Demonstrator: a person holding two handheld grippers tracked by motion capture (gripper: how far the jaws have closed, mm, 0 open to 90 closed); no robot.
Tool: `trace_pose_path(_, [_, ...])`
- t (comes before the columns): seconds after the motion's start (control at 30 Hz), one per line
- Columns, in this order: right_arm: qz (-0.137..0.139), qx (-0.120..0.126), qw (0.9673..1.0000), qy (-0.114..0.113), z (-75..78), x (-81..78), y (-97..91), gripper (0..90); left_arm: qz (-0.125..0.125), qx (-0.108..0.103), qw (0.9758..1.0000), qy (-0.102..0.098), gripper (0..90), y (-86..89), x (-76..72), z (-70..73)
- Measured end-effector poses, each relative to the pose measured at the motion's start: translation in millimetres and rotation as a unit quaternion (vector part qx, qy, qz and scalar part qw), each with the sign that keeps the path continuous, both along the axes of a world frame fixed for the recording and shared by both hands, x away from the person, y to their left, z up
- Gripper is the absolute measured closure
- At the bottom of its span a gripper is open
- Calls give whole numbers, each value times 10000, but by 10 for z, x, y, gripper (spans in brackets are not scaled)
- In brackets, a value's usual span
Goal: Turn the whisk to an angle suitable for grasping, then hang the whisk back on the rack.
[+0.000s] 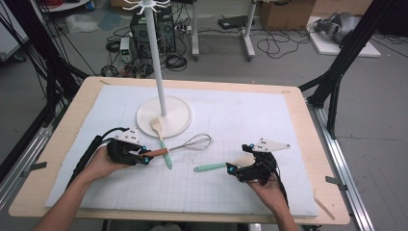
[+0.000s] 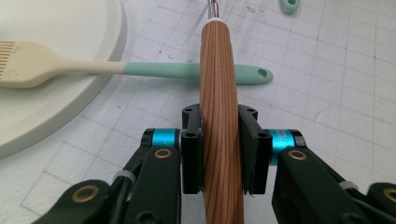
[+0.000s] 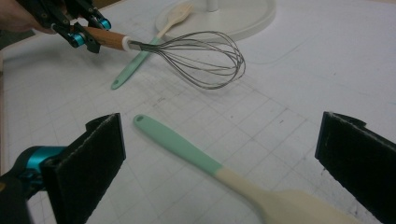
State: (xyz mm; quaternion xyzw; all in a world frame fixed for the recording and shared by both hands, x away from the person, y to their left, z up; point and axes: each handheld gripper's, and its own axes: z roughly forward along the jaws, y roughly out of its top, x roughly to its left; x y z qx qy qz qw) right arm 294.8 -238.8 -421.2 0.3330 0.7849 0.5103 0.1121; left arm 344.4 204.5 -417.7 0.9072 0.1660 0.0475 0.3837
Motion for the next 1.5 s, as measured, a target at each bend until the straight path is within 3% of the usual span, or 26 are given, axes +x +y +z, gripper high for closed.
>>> trace_pose_path(0.1, [-7,8,10000,25,-3,-2,-2,1,-28,48,10000,-28,730,0,-4,5])
trace_pose_path(0.4, [-52,30,10000,2,11,-27,-26,1,7,-133,9999,39,730,44,8,22])
trace_pose_path(1.5, [-45,67,10000,-19,43,-47,-19,2,10,-170,9998,-63,729,76,-18,114])
